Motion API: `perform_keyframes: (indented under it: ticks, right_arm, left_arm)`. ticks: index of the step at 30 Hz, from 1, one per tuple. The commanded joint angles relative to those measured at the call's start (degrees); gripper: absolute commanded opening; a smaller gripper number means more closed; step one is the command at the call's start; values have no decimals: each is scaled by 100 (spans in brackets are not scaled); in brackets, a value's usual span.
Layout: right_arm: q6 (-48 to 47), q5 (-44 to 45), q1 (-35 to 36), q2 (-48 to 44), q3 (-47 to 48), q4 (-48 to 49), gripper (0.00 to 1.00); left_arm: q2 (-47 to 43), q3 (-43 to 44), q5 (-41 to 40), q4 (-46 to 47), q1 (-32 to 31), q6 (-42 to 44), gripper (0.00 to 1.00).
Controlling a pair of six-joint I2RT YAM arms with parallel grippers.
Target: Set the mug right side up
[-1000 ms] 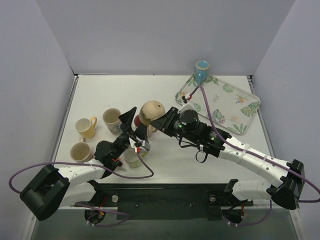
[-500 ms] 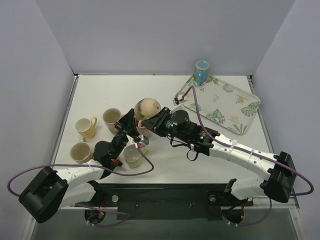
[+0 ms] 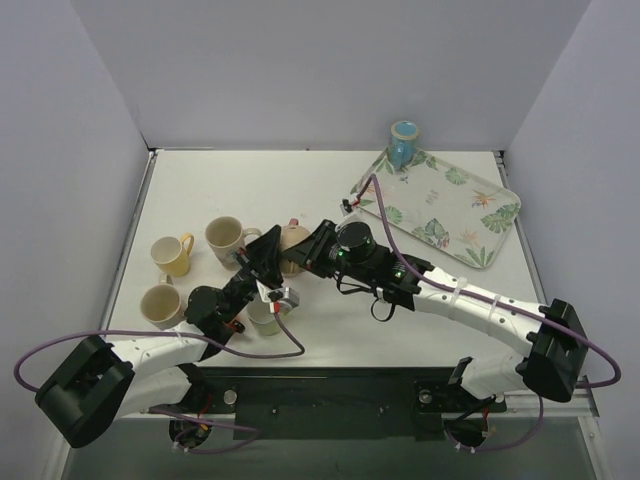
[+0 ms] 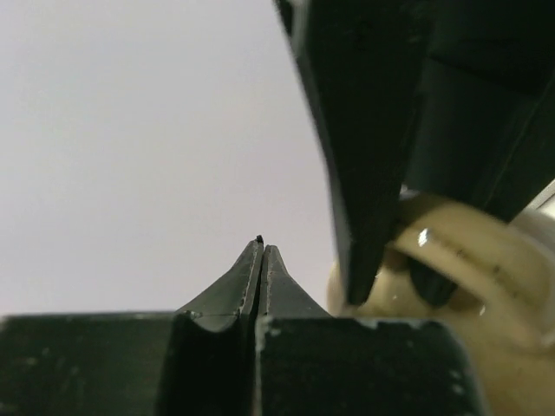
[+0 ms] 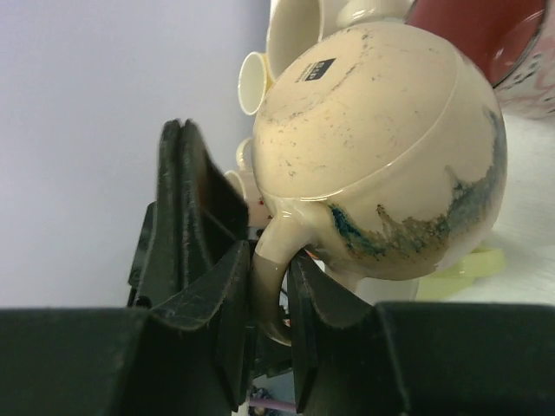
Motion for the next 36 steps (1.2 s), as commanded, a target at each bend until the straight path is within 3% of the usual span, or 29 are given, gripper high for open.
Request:
perform_keyframes:
  ticks: [1,3,7,8,11,12,18,26,31,36]
  right_arm:
    - [-219,448,-300,-555,-158,622,0]
    - [-175,448,-362,-660,-316,675,0]
    - [-114,589,-459,-951,-537,807,0]
    - [-122,641,-485,-1064,-537,807,0]
    - [-158,764,-512,-1267,-449,815,0]
    - [-131,817,-512,-1346,-432,850,0]
    - [-201,984,-100,-1487,87,763,0]
    - [-69,1046,384,-1364,464,1352,0]
    - [-386,1177,481,-1206,887,1176,0]
    - [-299,1204,507,-1127,887,1343,0]
  left_arm:
    - [-106,61,-77,1639,63,-325,3]
    - [-220,34,-33,1446,72,-439,6]
    - [-431,-44,-51,1042,90,-677,28]
    - [-484,-71,10,936,90,-851,41]
    - [-677,-80,160,234,81,-1230,63]
    - [-669,-97,282,162,89,-1361,75]
    - [-440,16,302,416,72,-1354,81]
    - [-71,43,-77,1953,-25,-703,84]
    - [-351,-316,291,1972,-16,-615,86]
    - [-589,-335,38,1972,-25,-616,86]
